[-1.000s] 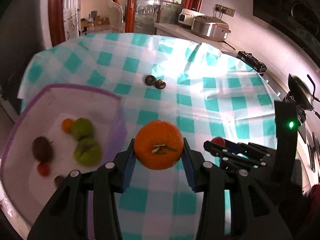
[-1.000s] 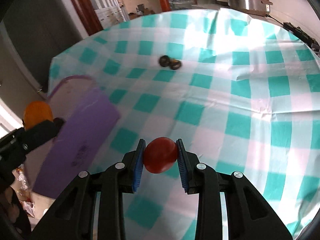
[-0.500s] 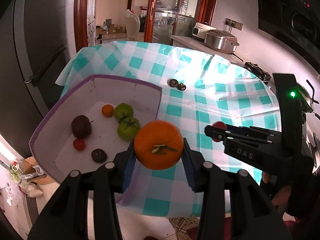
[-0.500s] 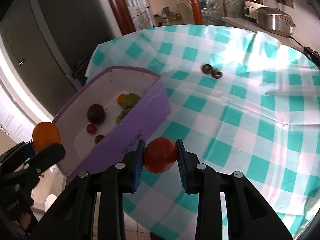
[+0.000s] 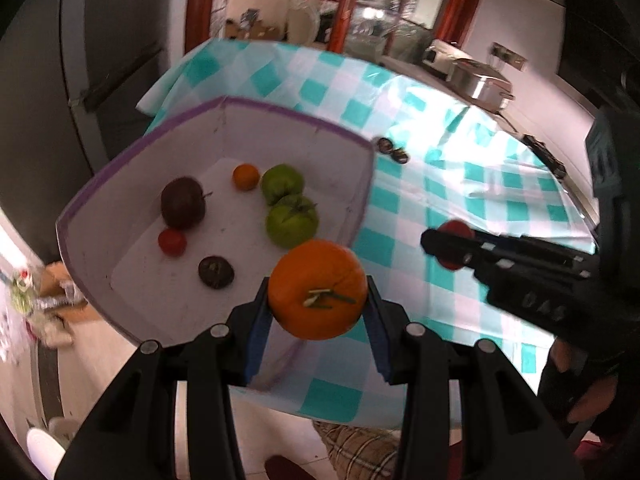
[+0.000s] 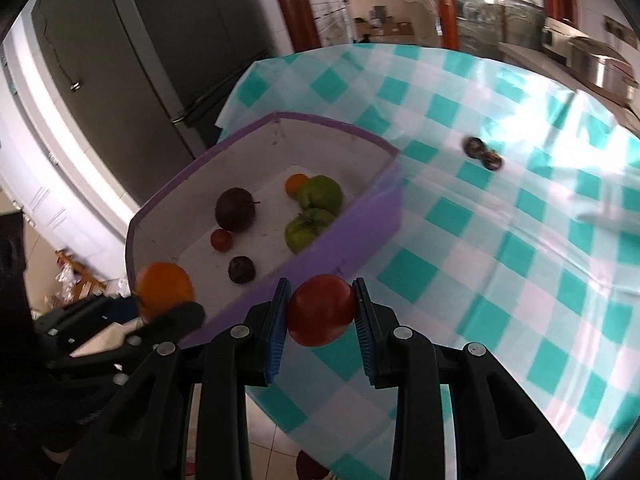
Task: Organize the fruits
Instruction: 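Lower the red tomato with the right tool while the left tool lowers the orange into the box, then open both tools to release the tomato and orange in the box, then withdraw both tools from the box toward the two dark fruits, then grasp a dark round fruit with the right tool while the left tool grasps the other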
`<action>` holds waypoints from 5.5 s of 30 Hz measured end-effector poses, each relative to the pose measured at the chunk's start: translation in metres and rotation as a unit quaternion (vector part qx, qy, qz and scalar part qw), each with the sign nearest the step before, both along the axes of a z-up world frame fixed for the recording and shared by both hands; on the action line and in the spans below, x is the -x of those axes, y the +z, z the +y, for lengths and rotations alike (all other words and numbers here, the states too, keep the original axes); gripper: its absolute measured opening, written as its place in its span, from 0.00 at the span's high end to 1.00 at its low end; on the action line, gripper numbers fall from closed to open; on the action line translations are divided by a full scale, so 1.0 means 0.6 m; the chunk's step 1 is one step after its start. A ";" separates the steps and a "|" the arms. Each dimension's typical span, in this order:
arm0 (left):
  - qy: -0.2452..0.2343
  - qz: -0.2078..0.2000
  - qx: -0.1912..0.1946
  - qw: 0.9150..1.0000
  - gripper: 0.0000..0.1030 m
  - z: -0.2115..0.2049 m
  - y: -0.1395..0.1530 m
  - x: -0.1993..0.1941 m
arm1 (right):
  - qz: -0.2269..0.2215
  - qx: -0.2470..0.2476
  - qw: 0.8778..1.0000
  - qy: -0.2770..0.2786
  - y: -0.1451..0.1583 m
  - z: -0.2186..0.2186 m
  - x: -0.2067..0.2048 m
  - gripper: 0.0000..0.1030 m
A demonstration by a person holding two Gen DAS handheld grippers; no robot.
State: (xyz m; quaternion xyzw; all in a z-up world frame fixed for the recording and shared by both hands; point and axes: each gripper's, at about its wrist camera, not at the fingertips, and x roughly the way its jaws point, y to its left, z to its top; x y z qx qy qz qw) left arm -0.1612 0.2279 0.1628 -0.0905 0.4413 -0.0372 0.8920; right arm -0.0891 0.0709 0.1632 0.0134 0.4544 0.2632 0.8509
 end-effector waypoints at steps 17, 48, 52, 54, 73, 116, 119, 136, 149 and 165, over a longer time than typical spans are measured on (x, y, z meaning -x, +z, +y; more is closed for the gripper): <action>0.153 0.109 0.009 0.982 0.58 0.111 -0.092 -0.115 | 0.074 0.012 0.982 0.172 -0.046 0.168 -0.188 0.69; 0.156 0.392 -0.118 0.899 0.57 0.188 -0.199 -0.237 | 0.146 0.277 0.865 0.391 -0.204 0.421 -0.252 0.69; 0.160 0.397 -0.105 0.898 0.56 0.193 -0.197 -0.234 | 0.132 0.280 0.869 0.386 -0.203 0.423 -0.246 0.68; 0.165 0.392 -0.109 0.898 0.49 0.194 -0.190 -0.230 | 0.121 0.281 0.872 0.381 -0.201 0.422 -0.245 0.52; 0.140 0.029 -0.171 0.975 0.02 0.070 0.101 -0.088 | -0.016 0.028 0.990 0.139 0.102 0.139 -0.157 0.16; -0.175 0.094 -0.114 0.973 0.35 -0.400 -0.209 -0.373 | 0.102 0.051 0.981 -0.156 -0.205 -0.366 -0.387 0.48; -0.164 0.101 -0.118 0.974 0.35 -0.392 -0.227 -0.378 | 0.089 0.043 0.989 -0.106 -0.225 -0.321 -0.455 0.50; -0.130 0.102 -0.126 0.978 0.26 -0.378 -0.252 -0.391 | 0.006 0.084 0.996 -0.013 -0.272 -0.190 -0.593 0.59; -0.091 0.085 -0.099 0.987 0.26 -0.382 -0.240 -0.551 | 0.020 0.049 0.992 -0.117 -0.280 -0.381 -0.498 0.60; 0.001 0.055 -0.094 0.994 0.45 -0.352 -0.272 -0.748 | -0.006 0.033 0.988 -0.148 -0.289 -0.404 -0.465 0.58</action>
